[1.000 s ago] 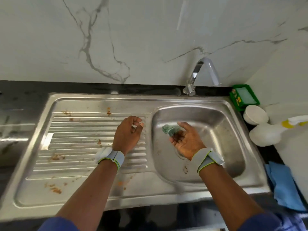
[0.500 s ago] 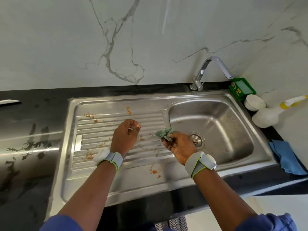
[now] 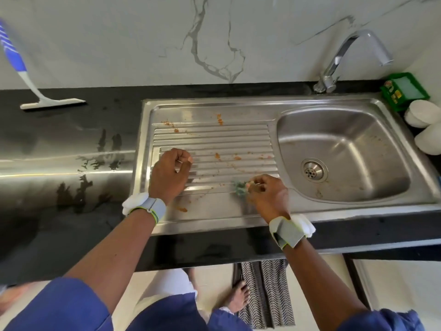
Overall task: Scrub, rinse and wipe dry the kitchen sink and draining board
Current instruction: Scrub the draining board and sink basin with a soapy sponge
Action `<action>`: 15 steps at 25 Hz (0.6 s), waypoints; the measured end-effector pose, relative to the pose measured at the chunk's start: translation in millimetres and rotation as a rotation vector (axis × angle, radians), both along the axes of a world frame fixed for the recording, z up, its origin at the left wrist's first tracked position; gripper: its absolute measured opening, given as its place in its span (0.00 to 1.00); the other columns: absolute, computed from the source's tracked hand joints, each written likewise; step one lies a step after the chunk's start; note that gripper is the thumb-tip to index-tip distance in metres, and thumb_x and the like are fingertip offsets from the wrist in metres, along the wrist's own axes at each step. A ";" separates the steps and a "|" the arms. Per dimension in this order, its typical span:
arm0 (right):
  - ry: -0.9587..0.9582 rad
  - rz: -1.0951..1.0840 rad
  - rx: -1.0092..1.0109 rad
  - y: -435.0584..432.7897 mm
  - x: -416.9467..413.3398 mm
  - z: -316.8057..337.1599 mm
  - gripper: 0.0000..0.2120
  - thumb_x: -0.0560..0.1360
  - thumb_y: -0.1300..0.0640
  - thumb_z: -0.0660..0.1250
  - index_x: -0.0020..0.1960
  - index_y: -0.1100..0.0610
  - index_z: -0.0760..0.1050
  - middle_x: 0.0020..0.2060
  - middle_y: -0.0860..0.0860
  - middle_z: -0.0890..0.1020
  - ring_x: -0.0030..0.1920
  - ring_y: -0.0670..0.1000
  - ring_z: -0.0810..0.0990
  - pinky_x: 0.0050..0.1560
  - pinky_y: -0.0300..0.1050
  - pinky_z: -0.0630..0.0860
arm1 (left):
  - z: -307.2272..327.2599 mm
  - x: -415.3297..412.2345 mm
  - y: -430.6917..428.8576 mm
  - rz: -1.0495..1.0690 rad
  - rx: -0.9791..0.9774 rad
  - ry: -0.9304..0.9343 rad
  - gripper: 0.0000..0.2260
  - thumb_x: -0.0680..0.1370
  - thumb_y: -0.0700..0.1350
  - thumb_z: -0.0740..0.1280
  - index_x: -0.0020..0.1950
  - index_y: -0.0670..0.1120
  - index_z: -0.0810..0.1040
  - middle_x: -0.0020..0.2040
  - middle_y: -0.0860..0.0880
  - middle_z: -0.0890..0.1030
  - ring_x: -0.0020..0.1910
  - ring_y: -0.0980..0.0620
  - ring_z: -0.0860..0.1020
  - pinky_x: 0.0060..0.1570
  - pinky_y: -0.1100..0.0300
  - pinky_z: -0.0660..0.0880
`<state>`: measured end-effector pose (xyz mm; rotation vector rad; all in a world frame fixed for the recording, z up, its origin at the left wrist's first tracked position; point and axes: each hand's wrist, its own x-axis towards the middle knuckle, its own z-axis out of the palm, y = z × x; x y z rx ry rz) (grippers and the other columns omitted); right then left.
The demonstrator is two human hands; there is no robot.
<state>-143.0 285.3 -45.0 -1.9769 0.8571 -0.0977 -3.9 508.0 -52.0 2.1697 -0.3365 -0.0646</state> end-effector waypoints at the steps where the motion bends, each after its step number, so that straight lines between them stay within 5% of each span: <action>1: 0.003 0.063 -0.204 10.1 0.7 3.5 0.02 0.74 0.55 0.70 0.45 0.51 0.81 0.38 0.45 0.84 0.38 0.46 0.81 0.40 0.40 0.76 | -1.0 7.5 14.6 0.029 0.008 -0.024 0.02 0.81 0.47 0.68 0.53 0.53 0.79 0.50 0.55 0.80 0.47 0.59 0.78 0.48 0.65 0.74; 4: -0.074 -0.029 -0.158 31.7 15.5 16.2 0.04 0.73 0.59 0.69 0.43 0.50 0.78 0.37 0.43 0.80 0.38 0.43 0.78 0.42 0.41 0.73 | -4.3 37.2 47.8 0.104 0.019 -0.104 0.05 0.82 0.49 0.67 0.56 0.51 0.79 0.52 0.53 0.79 0.48 0.56 0.77 0.49 0.59 0.73; 7: -0.145 -0.102 -0.043 65.8 38.8 21.0 0.11 0.71 0.62 0.69 0.48 0.47 0.79 0.41 0.43 0.82 0.41 0.47 0.81 0.48 0.52 0.81 | -8.1 78.1 80.2 0.089 0.027 -0.114 0.06 0.82 0.50 0.66 0.57 0.50 0.79 0.53 0.52 0.77 0.49 0.56 0.75 0.51 0.57 0.72; 10: -0.271 -0.085 -0.327 116.7 58.7 25.2 0.22 0.72 0.64 0.69 0.64 0.50 0.75 0.46 0.46 0.81 0.45 0.46 0.79 0.50 0.41 0.78 | -18.4 108.0 110.4 0.056 0.043 -0.169 0.07 0.82 0.49 0.66 0.57 0.49 0.79 0.53 0.51 0.76 0.51 0.52 0.76 0.51 0.54 0.74; 12: -0.361 0.039 -0.492 155.8 74.1 15.6 0.22 0.73 0.66 0.69 0.65 0.55 0.75 0.49 0.49 0.80 0.48 0.49 0.78 0.50 0.41 0.76 | -24.4 126.0 124.5 0.045 0.065 -0.185 0.07 0.81 0.48 0.66 0.57 0.49 0.79 0.55 0.49 0.76 0.54 0.47 0.76 0.51 0.53 0.74; 15: -0.295 0.537 -0.650 216.5 71.4 -22.2 0.10 0.72 0.67 0.70 0.52 0.58 0.80 0.48 0.54 0.79 0.48 0.54 0.77 0.47 0.50 0.79 | -36.2 139.8 136.1 -0.007 0.140 -0.278 0.08 0.80 0.47 0.68 0.58 0.48 0.79 0.57 0.46 0.76 0.55 0.45 0.75 0.51 0.55 0.72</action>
